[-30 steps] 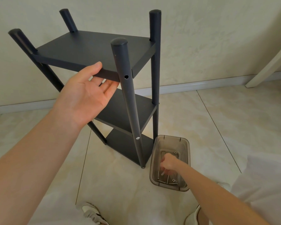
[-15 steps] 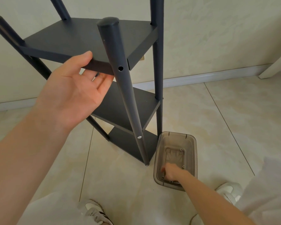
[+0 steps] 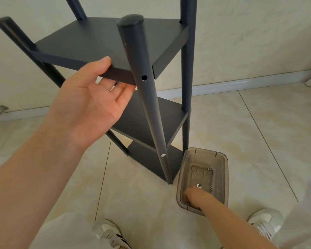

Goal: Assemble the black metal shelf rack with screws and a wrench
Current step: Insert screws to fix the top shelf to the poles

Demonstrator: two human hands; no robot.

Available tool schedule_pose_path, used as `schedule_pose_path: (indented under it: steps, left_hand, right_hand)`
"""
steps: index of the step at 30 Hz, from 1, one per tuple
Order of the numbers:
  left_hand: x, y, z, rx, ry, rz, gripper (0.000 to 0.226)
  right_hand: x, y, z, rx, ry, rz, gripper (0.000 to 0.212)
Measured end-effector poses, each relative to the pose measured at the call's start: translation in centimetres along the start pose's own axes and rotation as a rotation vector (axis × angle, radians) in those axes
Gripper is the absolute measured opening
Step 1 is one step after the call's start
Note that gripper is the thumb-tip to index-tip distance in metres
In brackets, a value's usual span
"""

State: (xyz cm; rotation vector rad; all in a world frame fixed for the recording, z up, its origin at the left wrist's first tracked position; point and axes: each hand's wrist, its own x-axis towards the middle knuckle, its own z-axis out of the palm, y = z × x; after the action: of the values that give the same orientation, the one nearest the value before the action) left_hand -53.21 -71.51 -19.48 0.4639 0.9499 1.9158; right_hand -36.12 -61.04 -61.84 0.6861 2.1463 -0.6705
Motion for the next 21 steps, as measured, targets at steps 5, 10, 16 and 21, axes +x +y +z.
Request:
schedule_pose_path:
  steps: [5,10,16,21]
  left_hand:
    - [0.1,0.0,-0.1,0.028,0.012,-0.005,0.006]
    - [0.2,0.0,-0.1,-0.004,0.020,-0.001,0.018]
    - [0.3,0.0,-0.2,-0.020,-0.006,-0.004,0.011]
    - [0.4,-0.1,-0.5,-0.071,-0.026,-0.016,0.012]
  right_hand:
    - [-0.3,0.3,0.3,-0.029,0.011,0.031,0.032]
    - [-0.8,0.7,0.0,-0.009,0.073,0.048,0.031]
    - [-1.3,0.9,-0.9,0.002,0.172,0.064,0.025]
    - [-2.8,1.1,-3.2,-0.039,0.251,0.064,0.029]
